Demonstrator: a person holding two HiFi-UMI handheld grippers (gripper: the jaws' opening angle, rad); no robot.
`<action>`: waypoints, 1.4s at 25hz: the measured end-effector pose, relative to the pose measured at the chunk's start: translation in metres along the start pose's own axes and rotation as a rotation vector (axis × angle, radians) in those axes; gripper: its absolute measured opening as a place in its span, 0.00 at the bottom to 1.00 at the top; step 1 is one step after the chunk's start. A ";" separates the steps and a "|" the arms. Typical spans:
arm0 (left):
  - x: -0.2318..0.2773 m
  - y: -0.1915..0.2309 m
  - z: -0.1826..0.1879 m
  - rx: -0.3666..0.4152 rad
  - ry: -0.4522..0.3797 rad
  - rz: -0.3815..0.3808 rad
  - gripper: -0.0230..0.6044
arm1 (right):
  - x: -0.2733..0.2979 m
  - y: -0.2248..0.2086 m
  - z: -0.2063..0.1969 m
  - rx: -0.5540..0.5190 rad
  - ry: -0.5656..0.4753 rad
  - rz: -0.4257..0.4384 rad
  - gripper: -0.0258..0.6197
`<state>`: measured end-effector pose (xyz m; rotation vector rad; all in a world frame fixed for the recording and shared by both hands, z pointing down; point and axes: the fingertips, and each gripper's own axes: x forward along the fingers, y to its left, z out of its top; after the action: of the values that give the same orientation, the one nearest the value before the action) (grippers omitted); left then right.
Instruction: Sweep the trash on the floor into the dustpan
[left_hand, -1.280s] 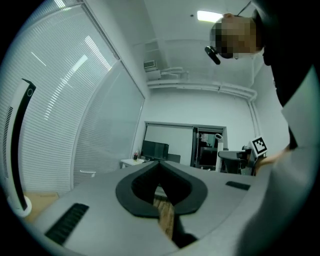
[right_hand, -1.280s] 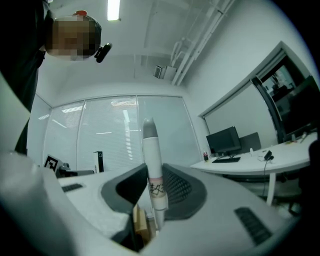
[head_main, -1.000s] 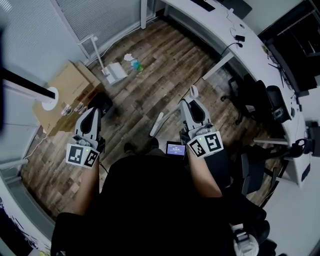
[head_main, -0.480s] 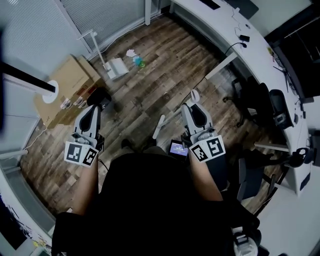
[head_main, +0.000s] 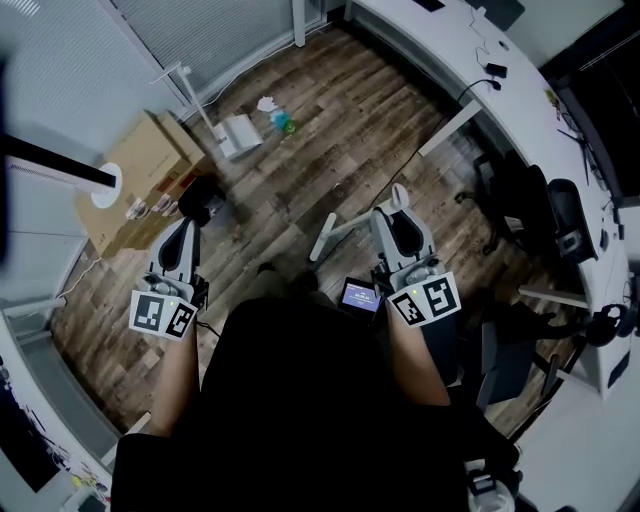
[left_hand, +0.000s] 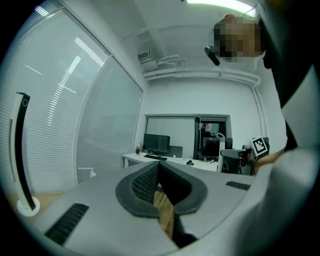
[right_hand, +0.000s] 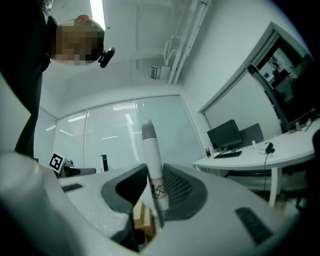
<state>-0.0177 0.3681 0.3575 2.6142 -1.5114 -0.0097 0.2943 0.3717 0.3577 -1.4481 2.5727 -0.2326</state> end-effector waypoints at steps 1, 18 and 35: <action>0.002 0.002 0.000 -0.003 0.000 0.007 0.02 | 0.000 -0.005 0.002 0.001 -0.004 -0.006 0.19; 0.098 0.047 -0.016 -0.078 -0.003 -0.010 0.02 | 0.067 -0.077 -0.003 0.017 0.050 -0.064 0.20; 0.242 0.196 -0.024 -0.186 -0.006 0.002 0.02 | 0.256 -0.135 0.004 0.014 0.106 0.005 0.20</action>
<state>-0.0638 0.0652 0.4161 2.4690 -1.4397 -0.1503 0.2763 0.0829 0.3640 -1.4620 2.6514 -0.3348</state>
